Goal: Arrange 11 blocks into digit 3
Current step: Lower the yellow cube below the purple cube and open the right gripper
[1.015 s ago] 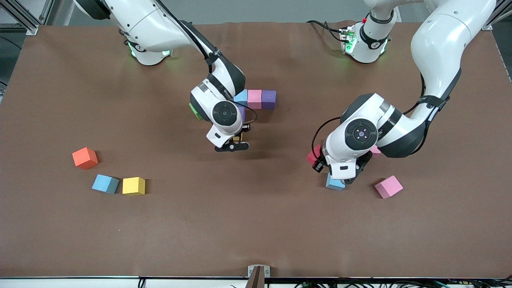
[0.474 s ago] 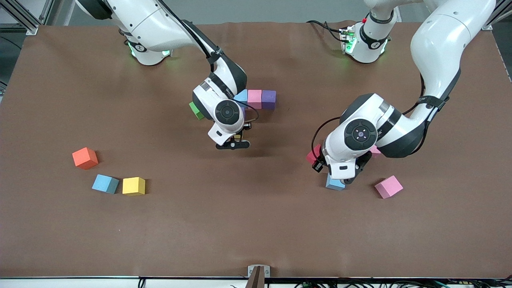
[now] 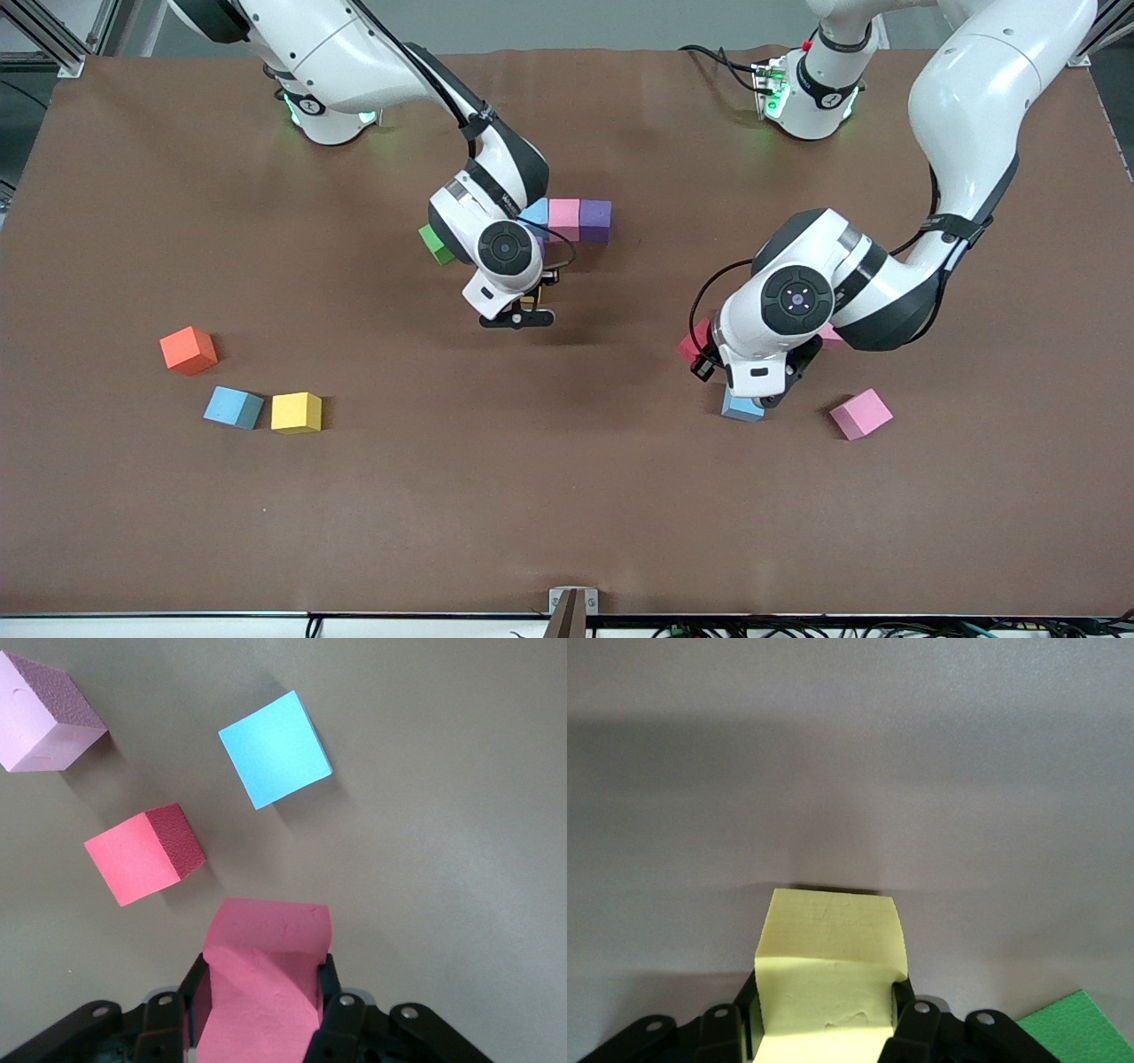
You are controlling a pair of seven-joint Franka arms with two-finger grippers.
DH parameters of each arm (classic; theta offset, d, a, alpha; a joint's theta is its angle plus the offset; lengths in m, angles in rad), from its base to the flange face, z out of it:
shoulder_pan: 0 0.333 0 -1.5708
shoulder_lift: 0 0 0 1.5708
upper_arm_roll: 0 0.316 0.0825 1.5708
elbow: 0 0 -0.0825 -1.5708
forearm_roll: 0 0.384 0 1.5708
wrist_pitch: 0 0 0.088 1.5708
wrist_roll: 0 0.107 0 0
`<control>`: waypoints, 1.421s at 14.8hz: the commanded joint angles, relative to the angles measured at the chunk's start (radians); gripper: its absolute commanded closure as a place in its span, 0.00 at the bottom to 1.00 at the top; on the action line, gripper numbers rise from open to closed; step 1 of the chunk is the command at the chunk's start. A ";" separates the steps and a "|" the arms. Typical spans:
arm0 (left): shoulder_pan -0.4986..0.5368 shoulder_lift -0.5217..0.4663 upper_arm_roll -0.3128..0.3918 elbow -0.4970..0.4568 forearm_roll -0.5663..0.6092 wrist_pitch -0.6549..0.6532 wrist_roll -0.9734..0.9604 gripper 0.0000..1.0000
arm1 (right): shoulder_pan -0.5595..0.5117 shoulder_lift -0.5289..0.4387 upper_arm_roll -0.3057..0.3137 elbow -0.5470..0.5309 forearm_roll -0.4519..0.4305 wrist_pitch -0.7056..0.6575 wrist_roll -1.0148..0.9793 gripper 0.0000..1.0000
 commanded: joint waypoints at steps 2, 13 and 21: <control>-0.005 -0.001 0.000 0.006 -0.017 -0.015 0.016 0.56 | 0.014 -0.008 -0.003 -0.015 0.022 0.002 0.022 0.73; -0.002 -0.004 0.000 0.000 -0.017 -0.018 0.018 0.56 | 0.022 -0.008 -0.003 -0.013 0.024 0.002 0.032 0.73; 0.001 -0.008 0.000 0.002 -0.017 -0.025 0.021 0.56 | 0.023 -0.005 -0.003 -0.012 0.021 0.005 -0.002 0.73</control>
